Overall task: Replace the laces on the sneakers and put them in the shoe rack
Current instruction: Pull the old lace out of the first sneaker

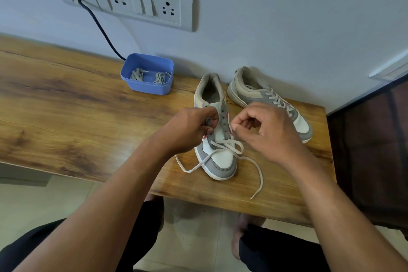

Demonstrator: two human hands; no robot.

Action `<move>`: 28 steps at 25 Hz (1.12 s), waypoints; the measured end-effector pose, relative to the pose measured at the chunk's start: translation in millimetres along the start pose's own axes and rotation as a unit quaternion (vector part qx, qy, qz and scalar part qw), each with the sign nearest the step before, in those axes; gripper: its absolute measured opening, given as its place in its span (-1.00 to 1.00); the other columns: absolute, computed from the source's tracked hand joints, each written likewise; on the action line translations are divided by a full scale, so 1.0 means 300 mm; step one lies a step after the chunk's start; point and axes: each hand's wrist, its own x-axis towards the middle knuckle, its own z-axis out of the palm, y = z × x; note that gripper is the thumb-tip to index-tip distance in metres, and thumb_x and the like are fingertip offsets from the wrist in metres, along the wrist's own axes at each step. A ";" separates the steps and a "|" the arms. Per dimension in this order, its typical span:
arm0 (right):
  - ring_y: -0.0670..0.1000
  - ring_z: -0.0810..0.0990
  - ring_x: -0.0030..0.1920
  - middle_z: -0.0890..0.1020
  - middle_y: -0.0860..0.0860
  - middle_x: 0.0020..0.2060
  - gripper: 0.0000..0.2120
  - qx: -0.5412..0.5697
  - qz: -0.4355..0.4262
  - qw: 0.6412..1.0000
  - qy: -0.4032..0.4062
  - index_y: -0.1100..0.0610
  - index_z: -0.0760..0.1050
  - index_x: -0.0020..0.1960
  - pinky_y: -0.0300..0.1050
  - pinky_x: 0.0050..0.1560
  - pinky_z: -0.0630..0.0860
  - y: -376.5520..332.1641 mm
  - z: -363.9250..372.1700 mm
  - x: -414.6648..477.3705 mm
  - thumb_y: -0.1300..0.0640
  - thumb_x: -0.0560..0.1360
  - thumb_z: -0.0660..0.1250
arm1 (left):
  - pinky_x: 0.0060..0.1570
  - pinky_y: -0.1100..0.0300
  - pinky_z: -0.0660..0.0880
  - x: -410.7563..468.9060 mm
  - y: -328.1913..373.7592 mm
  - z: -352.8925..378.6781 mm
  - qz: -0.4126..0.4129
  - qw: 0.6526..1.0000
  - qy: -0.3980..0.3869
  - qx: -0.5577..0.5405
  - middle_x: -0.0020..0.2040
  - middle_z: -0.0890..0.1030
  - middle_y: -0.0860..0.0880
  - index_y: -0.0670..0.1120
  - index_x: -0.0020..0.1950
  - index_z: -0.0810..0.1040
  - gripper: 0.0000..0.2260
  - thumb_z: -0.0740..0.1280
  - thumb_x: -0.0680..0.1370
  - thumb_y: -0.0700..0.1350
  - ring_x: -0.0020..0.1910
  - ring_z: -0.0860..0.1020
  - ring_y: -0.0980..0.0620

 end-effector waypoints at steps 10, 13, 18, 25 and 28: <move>-0.17 0.56 -0.20 0.55 -0.16 -0.19 -0.90 -0.130 0.041 0.985 -0.103 -0.08 0.61 -0.14 -0.14 -0.21 0.50 -0.020 0.038 -0.008 -0.03 0.42 0.51 | -0.16 0.20 0.49 0.003 0.004 0.008 0.006 1.000 0.005 0.012 -0.12 0.59 0.08 -0.01 0.06 0.54 -0.86 0.37 0.59 -0.23 -0.12 0.55 0.13; -0.20 0.57 -0.20 0.58 -0.19 -0.21 -0.86 -0.108 0.037 0.991 -0.075 -0.12 0.61 -0.12 -0.15 -0.24 0.50 -0.013 0.012 -0.005 -0.06 0.37 0.53 | -0.15 0.18 0.51 0.003 -0.003 0.005 0.008 1.000 0.004 0.009 -0.11 0.59 0.07 0.00 0.08 0.54 -0.86 0.37 0.59 -0.22 -0.12 0.56 0.12; -0.20 0.59 -0.18 0.61 -0.18 -0.17 -0.89 -0.113 0.022 0.987 -0.110 -0.08 0.66 -0.08 -0.11 -0.19 0.57 -0.005 0.046 -0.003 0.01 0.45 0.57 | -0.17 0.18 0.48 0.001 -0.003 0.008 0.006 1.000 0.010 0.006 -0.14 0.60 0.07 0.00 0.05 0.54 -0.86 0.38 0.57 -0.24 -0.14 0.56 0.09; -0.24 0.61 -0.19 0.64 -0.20 -0.21 -0.87 -0.091 0.043 0.988 -0.117 -0.08 0.61 -0.06 -0.10 -0.14 0.64 -0.024 0.053 -0.013 0.00 0.47 0.55 | -0.12 0.09 0.55 0.000 -0.002 0.008 0.004 1.000 0.010 0.004 -0.11 0.61 0.06 0.01 0.04 0.54 -0.85 0.38 0.58 -0.23 -0.11 0.58 0.07; -0.20 0.65 -0.24 0.68 -0.17 -0.27 -0.89 -0.038 0.083 0.995 -0.039 -0.06 0.64 -0.16 -0.03 -0.11 0.68 0.012 0.003 -0.001 0.09 0.43 0.55 | -0.10 0.04 0.58 0.001 -0.001 0.004 0.003 1.000 0.007 0.000 -0.10 0.61 0.05 0.01 0.04 0.54 -0.85 0.37 0.58 -0.24 -0.10 0.59 0.07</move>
